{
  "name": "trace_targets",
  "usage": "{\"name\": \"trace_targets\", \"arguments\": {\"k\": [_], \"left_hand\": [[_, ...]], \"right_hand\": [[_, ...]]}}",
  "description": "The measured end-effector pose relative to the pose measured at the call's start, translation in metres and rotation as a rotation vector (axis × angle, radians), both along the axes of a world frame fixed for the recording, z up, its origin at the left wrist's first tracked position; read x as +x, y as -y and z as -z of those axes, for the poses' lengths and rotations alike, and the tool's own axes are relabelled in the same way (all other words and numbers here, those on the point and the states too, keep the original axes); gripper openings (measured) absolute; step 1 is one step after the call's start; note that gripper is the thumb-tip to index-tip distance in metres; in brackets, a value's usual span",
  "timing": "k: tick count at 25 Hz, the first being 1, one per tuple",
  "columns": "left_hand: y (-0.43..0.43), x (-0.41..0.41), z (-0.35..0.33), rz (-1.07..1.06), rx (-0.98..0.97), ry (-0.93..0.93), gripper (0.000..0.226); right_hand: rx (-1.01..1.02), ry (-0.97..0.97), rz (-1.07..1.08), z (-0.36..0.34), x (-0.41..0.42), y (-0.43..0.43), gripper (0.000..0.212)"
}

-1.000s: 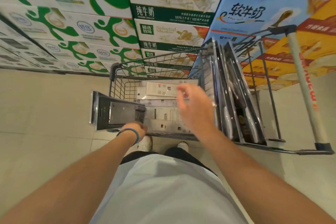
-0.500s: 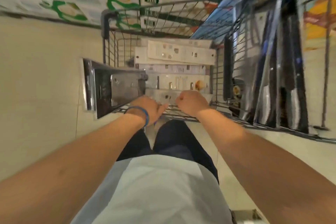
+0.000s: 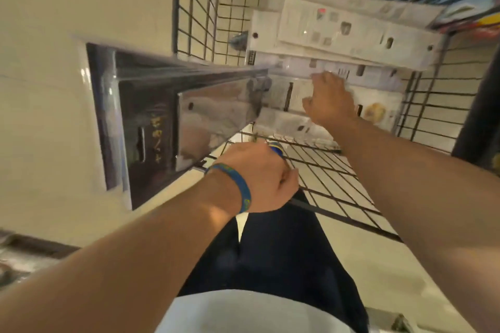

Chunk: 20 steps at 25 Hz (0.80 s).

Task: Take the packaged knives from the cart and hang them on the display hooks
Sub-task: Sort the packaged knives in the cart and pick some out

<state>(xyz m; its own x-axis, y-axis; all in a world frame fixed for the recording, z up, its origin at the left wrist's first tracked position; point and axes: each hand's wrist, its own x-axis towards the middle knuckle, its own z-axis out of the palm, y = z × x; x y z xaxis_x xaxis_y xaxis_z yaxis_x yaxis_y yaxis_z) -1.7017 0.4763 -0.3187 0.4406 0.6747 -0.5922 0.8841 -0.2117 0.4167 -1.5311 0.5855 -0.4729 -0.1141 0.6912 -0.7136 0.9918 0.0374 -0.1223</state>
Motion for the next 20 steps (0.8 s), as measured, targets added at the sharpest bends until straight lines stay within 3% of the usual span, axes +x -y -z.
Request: {"name": "trace_targets", "arguments": {"k": [3,7,13,15,17,18,20], "left_hand": [[-0.005,-0.003,-0.006,-0.006,0.000,0.080,0.055],[-0.003,-0.002,-0.004,0.053,-0.070,-0.005,0.058],[-0.012,-0.001,-0.014,-0.002,-0.196,-0.050,0.054],[-0.029,0.003,-0.024,0.048,-0.033,-0.086,0.036],[-0.059,0.016,-0.023,0.145,0.180,-0.238,0.037],[-0.077,0.019,-0.020,0.157,0.181,-0.363,0.044],[-0.109,0.013,-0.012,0.134,-0.023,-0.678,0.059]], "right_hand": [[-0.032,0.081,-0.053,0.009,0.004,-0.008,0.062],[0.051,0.195,-0.231,0.010,0.009,-0.023,0.063],[-0.049,0.191,-0.200,0.019,0.006,-0.032,0.078],[-0.036,0.177,-0.157,0.016,0.006,-0.028,0.075],[-0.002,0.141,-0.121,0.012,0.008,-0.027,0.059],[0.011,0.111,-0.083,0.009,0.009,-0.027,0.050],[0.047,0.052,0.002,0.000,0.012,-0.026,0.040]]}}
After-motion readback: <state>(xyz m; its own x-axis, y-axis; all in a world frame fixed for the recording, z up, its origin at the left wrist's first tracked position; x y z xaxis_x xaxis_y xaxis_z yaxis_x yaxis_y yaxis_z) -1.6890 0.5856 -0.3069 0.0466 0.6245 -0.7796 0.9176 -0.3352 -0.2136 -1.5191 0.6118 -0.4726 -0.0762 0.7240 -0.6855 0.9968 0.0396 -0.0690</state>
